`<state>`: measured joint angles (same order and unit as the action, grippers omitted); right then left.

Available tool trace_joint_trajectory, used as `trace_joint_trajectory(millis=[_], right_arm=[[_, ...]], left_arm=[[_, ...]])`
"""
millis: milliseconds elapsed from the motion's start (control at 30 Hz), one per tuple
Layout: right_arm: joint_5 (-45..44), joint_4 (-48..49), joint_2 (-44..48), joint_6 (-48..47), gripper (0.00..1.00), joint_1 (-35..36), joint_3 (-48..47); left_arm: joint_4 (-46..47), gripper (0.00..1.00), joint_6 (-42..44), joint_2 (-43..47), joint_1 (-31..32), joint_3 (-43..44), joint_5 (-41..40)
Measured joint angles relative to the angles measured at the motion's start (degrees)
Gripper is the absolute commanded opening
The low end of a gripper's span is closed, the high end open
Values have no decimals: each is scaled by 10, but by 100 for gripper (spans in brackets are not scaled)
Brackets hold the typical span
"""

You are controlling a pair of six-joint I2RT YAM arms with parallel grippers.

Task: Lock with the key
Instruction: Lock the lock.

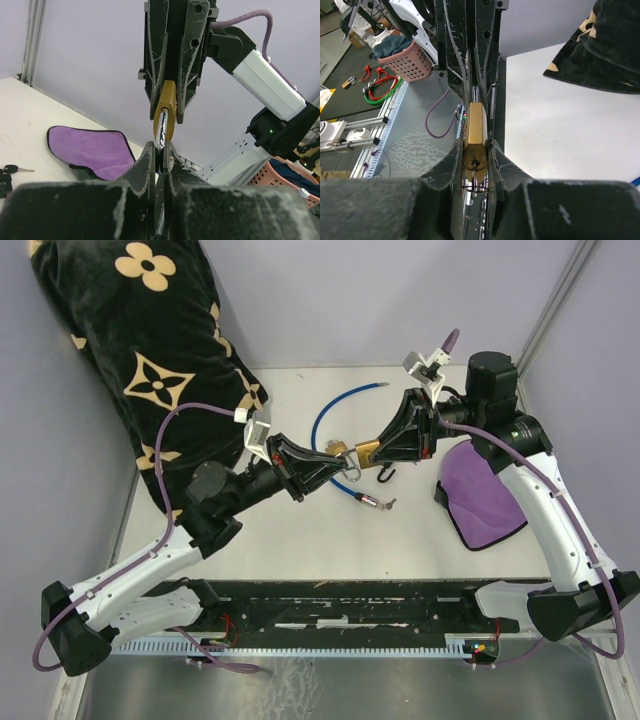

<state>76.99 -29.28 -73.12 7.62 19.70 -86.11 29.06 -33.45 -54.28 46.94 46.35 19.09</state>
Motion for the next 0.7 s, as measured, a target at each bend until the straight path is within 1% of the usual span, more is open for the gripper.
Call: trace_joint_trajectory(millis=[233,333,500,600,700], right_arm=[[3,1,-3,0,2,-8,0],[5,0,-9,0,2,-1,0],[5,8,-14,14,2,10,-1],[8,28,-17,35,2,11,-1],[5,22,-22,37,2,15,-14]], left_arm=[[30,3,-2,-26,-7,4,28],[45,3,-5,-35,-8,4,36],[61,3,-28,-38,-12,4,38],[67,3,-29,-37,-12,4,35],[68,3,-28,-38,-11,4,35]])
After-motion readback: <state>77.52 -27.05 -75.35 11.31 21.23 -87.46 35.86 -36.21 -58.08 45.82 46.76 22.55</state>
